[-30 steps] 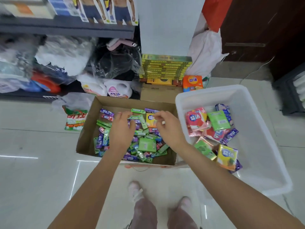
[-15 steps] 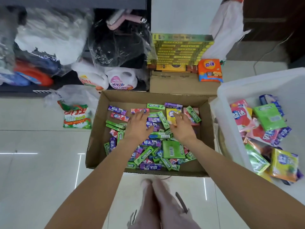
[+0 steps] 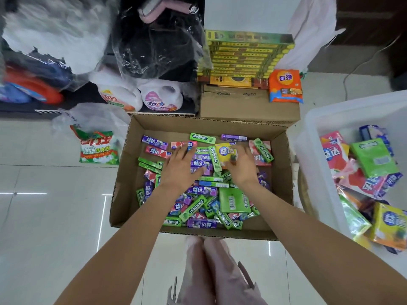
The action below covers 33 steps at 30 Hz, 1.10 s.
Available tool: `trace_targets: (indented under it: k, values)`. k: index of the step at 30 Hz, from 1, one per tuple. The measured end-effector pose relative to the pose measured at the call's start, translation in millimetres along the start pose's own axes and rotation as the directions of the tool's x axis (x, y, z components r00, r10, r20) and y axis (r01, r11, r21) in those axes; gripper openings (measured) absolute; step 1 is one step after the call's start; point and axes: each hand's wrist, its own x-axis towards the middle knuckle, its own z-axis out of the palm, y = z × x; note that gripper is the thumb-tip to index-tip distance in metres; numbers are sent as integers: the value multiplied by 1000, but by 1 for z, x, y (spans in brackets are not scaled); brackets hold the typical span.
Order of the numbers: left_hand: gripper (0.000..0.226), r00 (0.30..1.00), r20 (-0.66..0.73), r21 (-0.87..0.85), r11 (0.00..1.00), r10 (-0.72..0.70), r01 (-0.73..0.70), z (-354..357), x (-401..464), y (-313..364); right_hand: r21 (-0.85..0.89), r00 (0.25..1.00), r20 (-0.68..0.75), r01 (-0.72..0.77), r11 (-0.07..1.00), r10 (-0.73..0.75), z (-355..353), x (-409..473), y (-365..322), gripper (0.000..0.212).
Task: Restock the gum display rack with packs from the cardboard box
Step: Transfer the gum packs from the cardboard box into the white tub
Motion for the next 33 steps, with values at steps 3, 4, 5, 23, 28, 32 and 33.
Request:
trace_targets:
  k: [3, 4, 5, 23, 28, 32, 33]
  values:
    - [73, 1000, -13, -1, 1000, -9, 9, -1, -3, -3, 81, 998, 19, -55, 995, 54, 3, 3, -9, 56]
    - [73, 1000, -17, -9, 1000, -14, 14, -1, -4, -3, 92, 997, 12, -80, 993, 79, 5, 6, -12, 57]
    - [73, 1000, -20, -25, 999, -22, 22, -1, -4, -3, 99, 994, 2, -105, 989, 106, 7, 9, -15, 55]
    - [48, 991, -132, -686, 724, -32, -68, -26, -7, 31, 586, 996, 86, -47, 809, -5, -16, -17, -26, 8]
    - [57, 991, -92, -803, 595, -97, -17, -24, 1, 42, 305, 999, 6, 32, 952, -35, -20, -13, -11, 26]
    - [56, 984, -97, -795, 607, -148, 13, -20, 6, 44, -54, 994, -47, -102, 993, 99, -26, -4, 19, 62]
    - [56, 985, -87, -790, 613, -149, 23, -19, 7, 45, -84, 991, -30, -133, 988, 130, -26, -1, 25, 66]
